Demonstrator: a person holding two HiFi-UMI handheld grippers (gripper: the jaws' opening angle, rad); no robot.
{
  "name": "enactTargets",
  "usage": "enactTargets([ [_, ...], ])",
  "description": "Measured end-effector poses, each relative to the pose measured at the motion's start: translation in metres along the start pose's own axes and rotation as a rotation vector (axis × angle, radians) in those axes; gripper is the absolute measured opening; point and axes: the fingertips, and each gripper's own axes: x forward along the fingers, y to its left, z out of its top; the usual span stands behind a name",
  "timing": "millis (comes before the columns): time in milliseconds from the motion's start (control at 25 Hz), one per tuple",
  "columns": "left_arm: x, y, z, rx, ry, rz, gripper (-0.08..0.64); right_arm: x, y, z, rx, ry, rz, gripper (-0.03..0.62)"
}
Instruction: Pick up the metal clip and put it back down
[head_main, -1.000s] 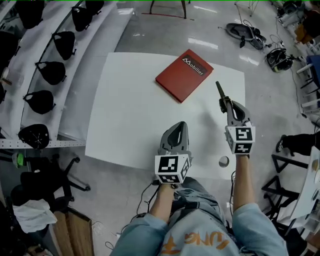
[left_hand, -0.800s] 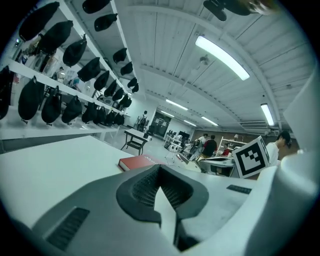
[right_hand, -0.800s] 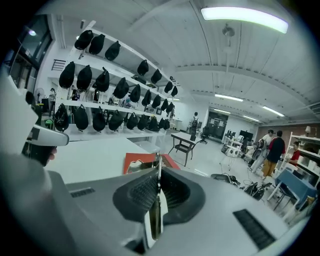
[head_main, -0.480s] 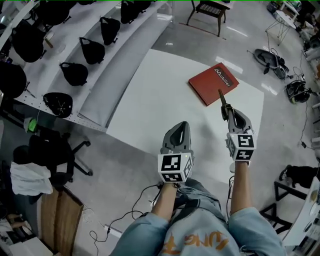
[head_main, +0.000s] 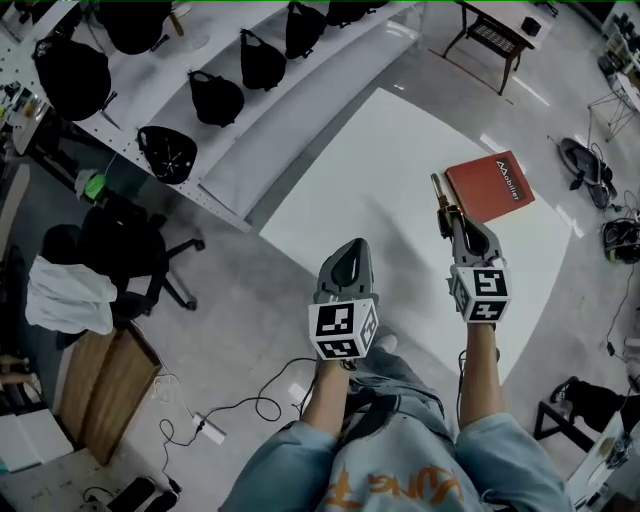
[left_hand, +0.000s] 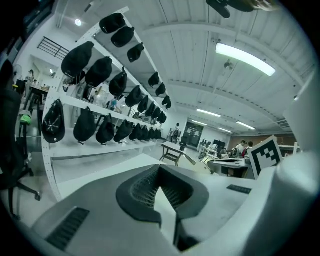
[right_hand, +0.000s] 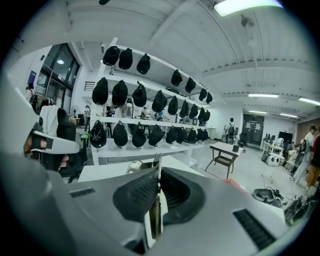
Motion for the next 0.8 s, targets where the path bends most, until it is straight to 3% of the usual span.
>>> enactTargets([
  [320, -0.015, 0.089, 0.002, -0.047, 0.012, 0.128, 0.009, 0.061, 0.089, 0.023, -0.064, 0.001, 0.141, 0.029],
  [800, -0.047, 0.207, -0.016, -0.121, 0.055, 0.282, 0.009, 0.130, 0.218, 0.019, -0.165, 0.059, 0.316, 0.029],
])
